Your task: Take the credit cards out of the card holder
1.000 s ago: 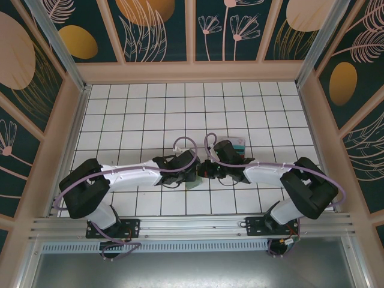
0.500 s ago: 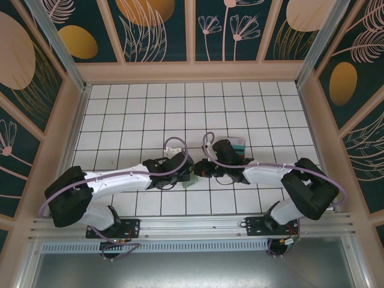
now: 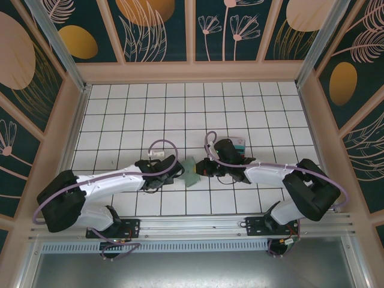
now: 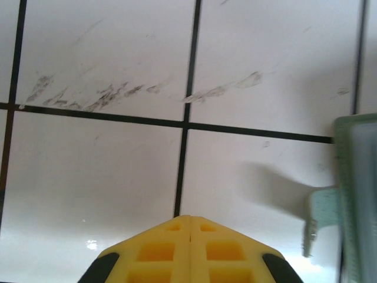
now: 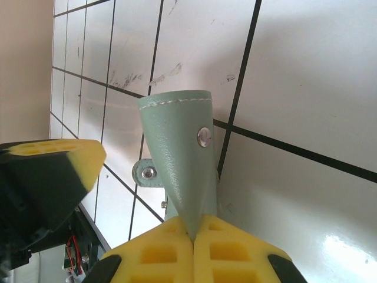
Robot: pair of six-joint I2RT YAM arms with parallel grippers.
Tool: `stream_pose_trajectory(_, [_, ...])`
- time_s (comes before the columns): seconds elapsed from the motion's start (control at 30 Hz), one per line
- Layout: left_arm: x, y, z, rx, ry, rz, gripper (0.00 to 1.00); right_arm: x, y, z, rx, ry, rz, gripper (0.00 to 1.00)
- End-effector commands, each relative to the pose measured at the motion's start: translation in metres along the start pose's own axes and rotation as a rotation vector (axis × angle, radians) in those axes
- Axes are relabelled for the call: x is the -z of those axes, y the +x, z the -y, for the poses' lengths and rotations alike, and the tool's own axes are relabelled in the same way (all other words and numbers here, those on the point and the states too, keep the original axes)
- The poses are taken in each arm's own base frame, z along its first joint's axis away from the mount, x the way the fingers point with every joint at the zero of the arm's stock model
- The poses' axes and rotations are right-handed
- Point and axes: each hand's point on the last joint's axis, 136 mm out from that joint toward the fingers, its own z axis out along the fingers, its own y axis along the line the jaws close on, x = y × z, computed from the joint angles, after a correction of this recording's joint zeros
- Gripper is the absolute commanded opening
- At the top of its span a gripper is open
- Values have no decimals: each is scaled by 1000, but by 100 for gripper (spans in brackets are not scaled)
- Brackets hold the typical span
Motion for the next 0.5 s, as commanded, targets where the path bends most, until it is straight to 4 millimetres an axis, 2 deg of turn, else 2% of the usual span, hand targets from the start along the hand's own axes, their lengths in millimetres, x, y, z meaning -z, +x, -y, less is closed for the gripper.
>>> stream_pose_trajectory(0.0, [14, -18, 17, 16, 94, 59, 0, -1, -5, -7, 11, -20, 5, 0])
stream_pose_trajectory(0.1, [19, -21, 29, 10, 147, 59, 0, -2, -5, -7, 13, -20, 1, 0])
stream_pose_trajectory(0.13, [19, -20, 32, 11, 164, 53, 9, -2, -6, -7, 13, -20, 1, 0])
stream_pose_trajectory(0.17, [19, -19, 33, 15, 169, 48, 24, -2, -6, -7, 13, -18, 2, 0])
stream_pose_trajectory(0.2, [17, -17, 35, 15, 181, 41, 47, -2, -6, -7, 12, -17, 1, 0])
stream_pose_trajectory(0.23, [16, -14, 38, 20, 200, 30, 52, -3, -6, -7, 13, -19, -1, 0])
stream_pose_trajectory(0.47, [2, -1, 55, 49, 279, -18, 57, -3, -5, -6, 12, -20, -3, 0])
